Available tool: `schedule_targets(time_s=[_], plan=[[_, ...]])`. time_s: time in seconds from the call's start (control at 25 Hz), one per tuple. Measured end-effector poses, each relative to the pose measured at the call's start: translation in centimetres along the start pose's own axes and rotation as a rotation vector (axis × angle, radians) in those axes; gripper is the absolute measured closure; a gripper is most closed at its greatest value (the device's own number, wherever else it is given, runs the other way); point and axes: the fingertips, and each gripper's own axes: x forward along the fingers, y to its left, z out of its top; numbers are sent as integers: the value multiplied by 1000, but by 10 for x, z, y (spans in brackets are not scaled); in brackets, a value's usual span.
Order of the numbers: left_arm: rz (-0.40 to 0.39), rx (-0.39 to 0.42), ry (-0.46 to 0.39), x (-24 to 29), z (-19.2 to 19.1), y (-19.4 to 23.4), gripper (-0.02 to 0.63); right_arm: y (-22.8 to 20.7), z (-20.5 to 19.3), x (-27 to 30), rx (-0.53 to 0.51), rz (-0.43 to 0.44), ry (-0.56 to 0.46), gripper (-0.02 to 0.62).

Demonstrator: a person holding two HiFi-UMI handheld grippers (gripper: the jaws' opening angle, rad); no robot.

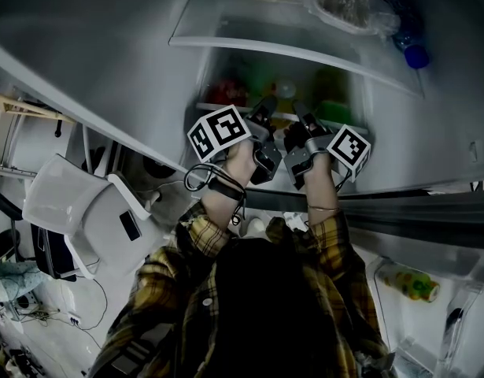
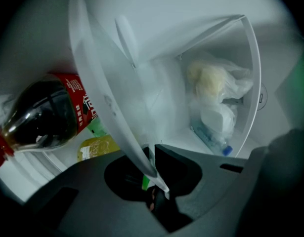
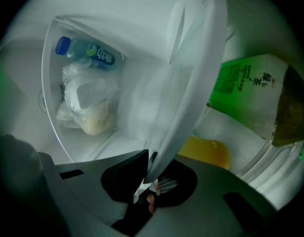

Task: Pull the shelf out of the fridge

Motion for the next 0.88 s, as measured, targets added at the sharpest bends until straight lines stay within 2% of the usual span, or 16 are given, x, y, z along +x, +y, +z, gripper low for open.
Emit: schedule_targets(time_s=[0.88], plan=[[-2, 1, 9, -12, -7, -2, 558, 3, -9, -11, -11, -1, 8, 548]])
